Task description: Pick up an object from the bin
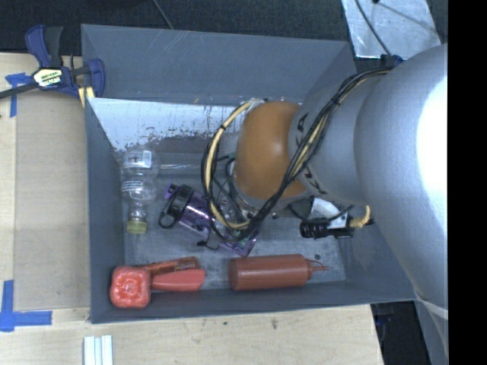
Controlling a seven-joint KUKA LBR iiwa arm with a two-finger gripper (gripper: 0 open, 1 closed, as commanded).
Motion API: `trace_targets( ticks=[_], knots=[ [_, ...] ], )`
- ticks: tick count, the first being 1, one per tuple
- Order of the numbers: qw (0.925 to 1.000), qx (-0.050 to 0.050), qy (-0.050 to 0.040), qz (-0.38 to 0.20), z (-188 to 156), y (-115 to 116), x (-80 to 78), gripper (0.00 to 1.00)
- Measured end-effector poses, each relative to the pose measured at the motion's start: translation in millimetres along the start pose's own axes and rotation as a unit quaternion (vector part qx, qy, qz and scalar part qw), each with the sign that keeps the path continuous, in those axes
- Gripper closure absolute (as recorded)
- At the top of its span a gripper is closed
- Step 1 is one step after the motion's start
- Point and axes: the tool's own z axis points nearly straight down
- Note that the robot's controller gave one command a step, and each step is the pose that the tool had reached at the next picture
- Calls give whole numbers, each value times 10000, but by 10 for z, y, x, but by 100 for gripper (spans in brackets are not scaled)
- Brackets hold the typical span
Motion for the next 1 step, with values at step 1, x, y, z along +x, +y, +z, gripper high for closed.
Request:
trace_targets(
  ticks=[1],
  knots=[
    [10000,-11,-12,-4,-214,1,-4,100]
  ],
)
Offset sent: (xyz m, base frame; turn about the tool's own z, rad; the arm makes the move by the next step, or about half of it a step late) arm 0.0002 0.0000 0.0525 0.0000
